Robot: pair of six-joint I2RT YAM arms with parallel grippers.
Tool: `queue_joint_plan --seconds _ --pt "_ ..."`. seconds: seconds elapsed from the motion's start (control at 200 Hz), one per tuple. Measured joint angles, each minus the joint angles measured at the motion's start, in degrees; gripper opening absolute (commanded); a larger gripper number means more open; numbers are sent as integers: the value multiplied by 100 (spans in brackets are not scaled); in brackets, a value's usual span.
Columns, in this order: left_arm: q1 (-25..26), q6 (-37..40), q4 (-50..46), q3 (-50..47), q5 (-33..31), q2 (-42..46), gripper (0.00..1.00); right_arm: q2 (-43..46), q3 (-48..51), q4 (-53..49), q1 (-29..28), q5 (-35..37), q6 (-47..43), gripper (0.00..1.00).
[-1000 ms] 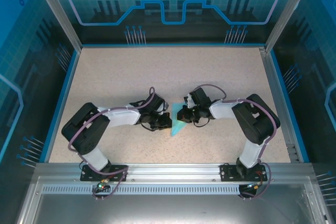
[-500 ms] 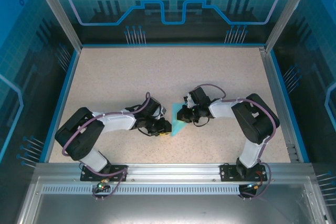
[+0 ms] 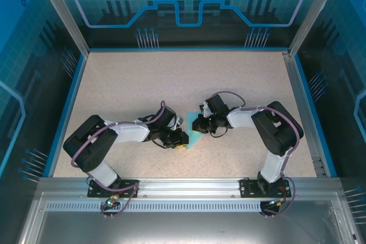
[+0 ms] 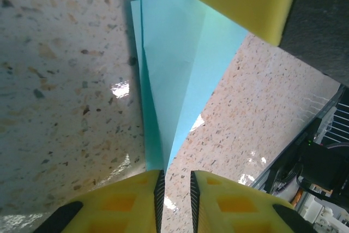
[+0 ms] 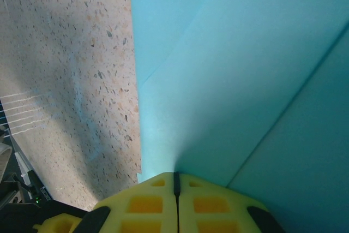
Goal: Fold a paper plane with a square sheet of paper (pick it up from the middle)
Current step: Fourth fold the wing at the center of the table.
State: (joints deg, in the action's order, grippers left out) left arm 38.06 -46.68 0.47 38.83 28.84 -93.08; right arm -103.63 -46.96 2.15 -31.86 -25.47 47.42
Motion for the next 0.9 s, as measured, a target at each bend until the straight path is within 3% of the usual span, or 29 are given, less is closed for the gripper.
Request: queue_joint_plan --seconds 0.365,0.685,0.9 --pt "4 9 4 0 -4 -33 22 -11 0 9 2 -4 0 6" --pt "59 7 31 0 -7 -219 15 -26 0 44 0 -15 0 6" --pt "79 26 -55 2 -61 -192 18 -37 0 59 2 -31 2 6"
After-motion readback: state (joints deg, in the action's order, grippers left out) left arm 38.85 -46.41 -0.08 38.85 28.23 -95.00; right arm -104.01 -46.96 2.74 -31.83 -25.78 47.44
